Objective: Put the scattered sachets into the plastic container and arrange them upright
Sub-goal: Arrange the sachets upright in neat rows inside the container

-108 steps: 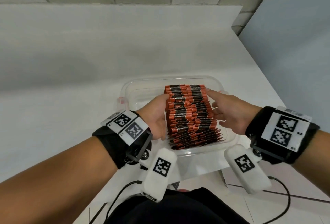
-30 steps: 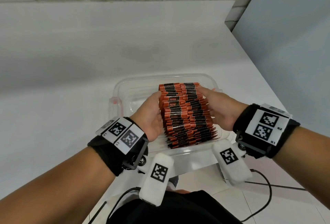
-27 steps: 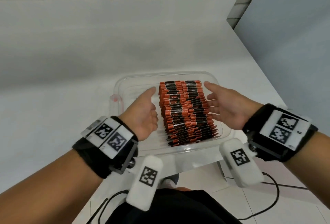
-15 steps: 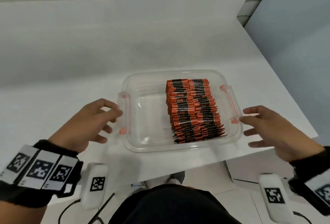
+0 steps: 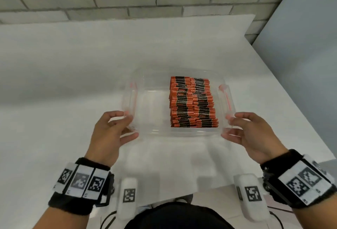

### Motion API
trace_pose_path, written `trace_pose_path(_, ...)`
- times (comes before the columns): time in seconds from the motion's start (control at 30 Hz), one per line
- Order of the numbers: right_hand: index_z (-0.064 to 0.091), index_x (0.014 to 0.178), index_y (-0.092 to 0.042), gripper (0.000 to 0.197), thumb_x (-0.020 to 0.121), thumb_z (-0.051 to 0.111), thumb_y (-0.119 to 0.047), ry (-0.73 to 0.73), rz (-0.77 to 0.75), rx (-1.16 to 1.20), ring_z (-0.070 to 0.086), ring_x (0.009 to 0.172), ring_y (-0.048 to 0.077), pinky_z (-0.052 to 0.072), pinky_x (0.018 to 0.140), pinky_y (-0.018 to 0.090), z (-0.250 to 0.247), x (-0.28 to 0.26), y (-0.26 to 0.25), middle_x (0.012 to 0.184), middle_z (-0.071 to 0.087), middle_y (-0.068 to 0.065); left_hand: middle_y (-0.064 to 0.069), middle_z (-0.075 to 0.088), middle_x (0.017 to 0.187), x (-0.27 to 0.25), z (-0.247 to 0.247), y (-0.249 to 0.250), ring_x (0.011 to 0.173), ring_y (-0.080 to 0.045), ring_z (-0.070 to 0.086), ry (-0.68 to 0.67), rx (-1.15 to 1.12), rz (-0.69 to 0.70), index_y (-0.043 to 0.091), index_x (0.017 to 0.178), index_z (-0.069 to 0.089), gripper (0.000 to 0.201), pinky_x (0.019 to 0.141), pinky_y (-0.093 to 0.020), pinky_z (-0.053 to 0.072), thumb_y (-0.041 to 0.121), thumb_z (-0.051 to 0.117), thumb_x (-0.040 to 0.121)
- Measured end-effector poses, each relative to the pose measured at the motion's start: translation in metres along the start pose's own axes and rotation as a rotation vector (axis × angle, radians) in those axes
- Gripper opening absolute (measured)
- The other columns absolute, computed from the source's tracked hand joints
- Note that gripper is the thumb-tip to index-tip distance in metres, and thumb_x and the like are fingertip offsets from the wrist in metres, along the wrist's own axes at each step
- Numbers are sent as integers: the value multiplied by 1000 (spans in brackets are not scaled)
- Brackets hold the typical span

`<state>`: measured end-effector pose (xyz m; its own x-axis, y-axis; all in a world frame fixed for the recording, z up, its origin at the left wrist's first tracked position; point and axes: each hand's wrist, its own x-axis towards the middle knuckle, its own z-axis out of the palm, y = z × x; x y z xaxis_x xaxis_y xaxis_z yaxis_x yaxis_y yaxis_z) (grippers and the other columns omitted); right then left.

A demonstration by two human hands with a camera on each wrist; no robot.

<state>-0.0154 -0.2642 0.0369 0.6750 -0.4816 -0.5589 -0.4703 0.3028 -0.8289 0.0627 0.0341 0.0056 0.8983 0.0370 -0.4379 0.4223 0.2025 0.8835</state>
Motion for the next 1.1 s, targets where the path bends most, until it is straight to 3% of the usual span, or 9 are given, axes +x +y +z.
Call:
trace_pose_path(0.13, 54, 101, -11, 12, 92, 58, -4, 13, -73, 84, 61, 66, 22, 56, 70, 36, 18, 11, -5, 91, 66, 9, -12, 64, 76, 7, 4, -3, 60, -17, 65, 21, -61, 92, 13, 95, 55, 18, 62, -31, 57, 3, 66, 86)
trace_pose_path(0.33, 60, 98, -11, 14, 90, 60, 1, -12, -131, 258, 67, 70, 15, 57, 75, 28, 57, 52, -25, 94, 71, 7, -10, 63, 78, 50, 20, 16, 62, -16, 64, 94, -136, 153, 10, 107, 59, 24, 62, -26, 57, 5, 68, 85)
trace_pose_path(0.47, 59, 98, -11, 16, 92, 56, 3, -9, -130, 260, 69, 64, 13, 58, 75, 31, 83, 86, -48, 86, 71, 3, -11, 63, 80, 87, 30, 29, 55, -12, 61, 113, -149, 163, 6, 110, 58, 26, 61, -26, 58, 7, 69, 86)
trace_pose_path(0.57, 58, 94, -12, 15, 91, 57, 3, 2, -129, 246, 67, 63, 14, 59, 75, 32, 100, 112, -64, 91, 69, 6, -10, 65, 78, 115, 37, 41, 54, -12, 62, 134, -145, 175, 5, 109, 60, 26, 59, -25, 56, 7, 70, 85)
trace_pose_path(0.77, 61, 84, -13, 17, 88, 62, 3, 59, -154, 189, 68, 75, 21, 59, 75, 35, 126, 154, -90, 98, 68, 16, -14, 66, 80, 155, 53, 62, 52, -16, 63, 194, -124, 177, 6, 105, 64, 22, 55, -23, 55, 5, 71, 84)
trace_pose_path(0.97, 63, 86, -14, 19, 87, 61, 5, 75, -150, 179, 69, 79, 23, 60, 71, 31, 142, 181, -106, 99, 68, 18, -9, 65, 80, 181, 61, 77, 57, -20, 63, 191, -108, 140, 9, 104, 64, 21, 55, -24, 56, 6, 71, 85)
trace_pose_path(1.1, 63, 83, -11, 20, 84, 62, 9, 48, -136, 212, 68, 68, 22, 59, 80, 37, 141, 191, -107, 84, 69, 14, -10, 64, 76, 193, 59, 80, 61, -22, 63, 200, -71, 136, 9, 106, 65, 24, 55, -23, 56, 7, 73, 83)
